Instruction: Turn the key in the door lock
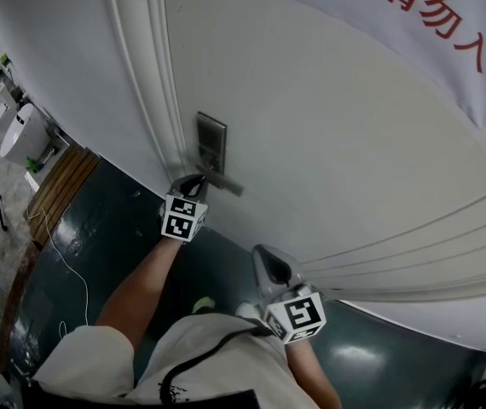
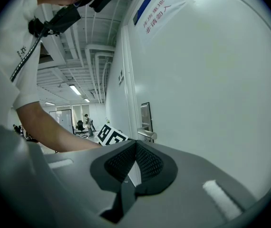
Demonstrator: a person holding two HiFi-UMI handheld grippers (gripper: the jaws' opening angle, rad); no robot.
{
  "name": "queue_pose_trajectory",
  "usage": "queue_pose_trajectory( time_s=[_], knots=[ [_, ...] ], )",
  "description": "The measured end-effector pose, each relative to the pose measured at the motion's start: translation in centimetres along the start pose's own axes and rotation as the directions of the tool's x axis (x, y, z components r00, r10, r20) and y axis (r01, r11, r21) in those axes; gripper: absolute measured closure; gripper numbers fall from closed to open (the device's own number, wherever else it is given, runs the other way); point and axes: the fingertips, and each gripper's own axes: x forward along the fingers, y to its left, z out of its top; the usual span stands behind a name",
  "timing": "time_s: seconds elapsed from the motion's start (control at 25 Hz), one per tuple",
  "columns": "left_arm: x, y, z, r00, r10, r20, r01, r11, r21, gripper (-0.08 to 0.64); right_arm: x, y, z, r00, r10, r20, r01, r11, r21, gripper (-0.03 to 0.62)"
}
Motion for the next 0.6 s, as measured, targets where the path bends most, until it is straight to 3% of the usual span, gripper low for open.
queue_pose_trajectory(
  time_s=[0.24,0.6],
  knots=[
    [-0.05,0.01,0.21,1.0,-0.025,0.0,0.025,0.999,-0.044,0.532,-0.16,0.03,-0.13,1.0,-0.003,0.001,0.002,1.0,0.002,0.583],
    [-0.04,0.11,0.03,0.995,-0.103,-0.004,0.1,0.975,-0.198,0.533,-0.22,0.14,-0.23,1.0,-0.003,-0.002,0.003,1.0,0.0,0.583]
  ],
)
